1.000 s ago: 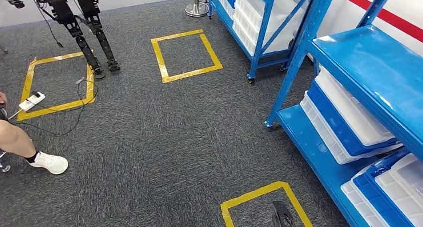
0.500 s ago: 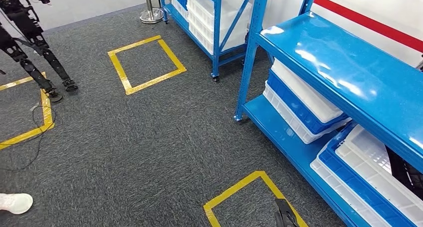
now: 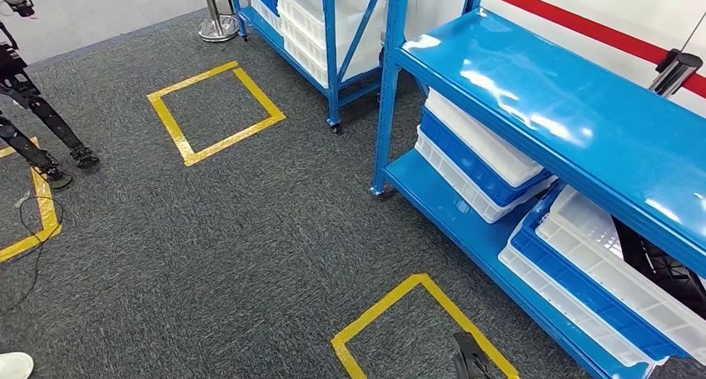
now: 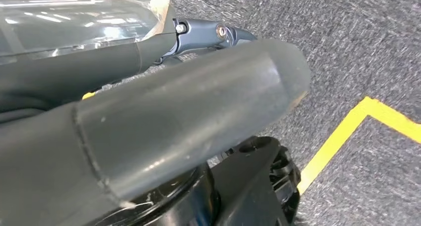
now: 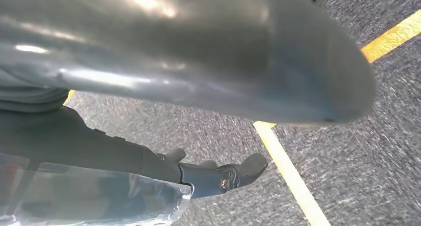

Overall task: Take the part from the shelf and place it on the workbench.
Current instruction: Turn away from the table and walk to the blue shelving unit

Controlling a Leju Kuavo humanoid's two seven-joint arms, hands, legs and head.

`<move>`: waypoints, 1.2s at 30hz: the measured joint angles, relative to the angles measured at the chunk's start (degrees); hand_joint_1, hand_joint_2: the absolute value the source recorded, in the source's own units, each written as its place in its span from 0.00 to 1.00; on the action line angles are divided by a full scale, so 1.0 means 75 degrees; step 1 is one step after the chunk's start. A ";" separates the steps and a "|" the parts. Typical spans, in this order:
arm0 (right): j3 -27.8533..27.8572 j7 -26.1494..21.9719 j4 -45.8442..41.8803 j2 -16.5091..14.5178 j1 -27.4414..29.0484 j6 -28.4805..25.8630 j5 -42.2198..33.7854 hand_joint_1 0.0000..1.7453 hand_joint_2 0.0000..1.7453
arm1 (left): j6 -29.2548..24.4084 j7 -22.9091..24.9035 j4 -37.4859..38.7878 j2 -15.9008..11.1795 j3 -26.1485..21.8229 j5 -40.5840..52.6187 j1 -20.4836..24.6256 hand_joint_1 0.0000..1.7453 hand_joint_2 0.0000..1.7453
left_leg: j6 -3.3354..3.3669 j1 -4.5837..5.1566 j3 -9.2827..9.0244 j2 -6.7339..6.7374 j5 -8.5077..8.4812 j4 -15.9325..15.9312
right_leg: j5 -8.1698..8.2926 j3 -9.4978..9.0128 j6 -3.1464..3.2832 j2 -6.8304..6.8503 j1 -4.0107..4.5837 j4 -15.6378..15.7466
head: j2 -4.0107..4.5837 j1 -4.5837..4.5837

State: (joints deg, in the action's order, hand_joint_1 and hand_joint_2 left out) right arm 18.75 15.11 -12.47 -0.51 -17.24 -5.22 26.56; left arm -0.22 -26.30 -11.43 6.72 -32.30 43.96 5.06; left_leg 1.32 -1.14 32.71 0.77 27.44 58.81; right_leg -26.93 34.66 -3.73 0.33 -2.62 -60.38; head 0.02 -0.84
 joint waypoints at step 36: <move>0.0001 0.0072 -0.0034 0.0025 0.0003 0.0033 0.0490 0.00 0.00 | 0.0109 -0.0243 -0.0053 -0.0021 0.0004 0.0057 0.0041 0.00 0.00 | -0.0696 -0.0486 -0.0413 0.0093 0.0196 -0.0255 | -0.0164 0.0044 0.0164 -0.0059 -0.0171 -0.0203 | 0.0000 0.0082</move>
State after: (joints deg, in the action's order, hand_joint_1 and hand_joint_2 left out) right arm 18.75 15.65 -12.73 -0.32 -17.22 -4.97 30.23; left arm 0.60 -28.12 -11.82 6.56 -32.28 44.39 5.37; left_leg -3.89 -4.79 29.61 1.47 28.91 56.90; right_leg -28.16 34.99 -2.50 -0.11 -3.90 -61.90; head 0.02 -0.23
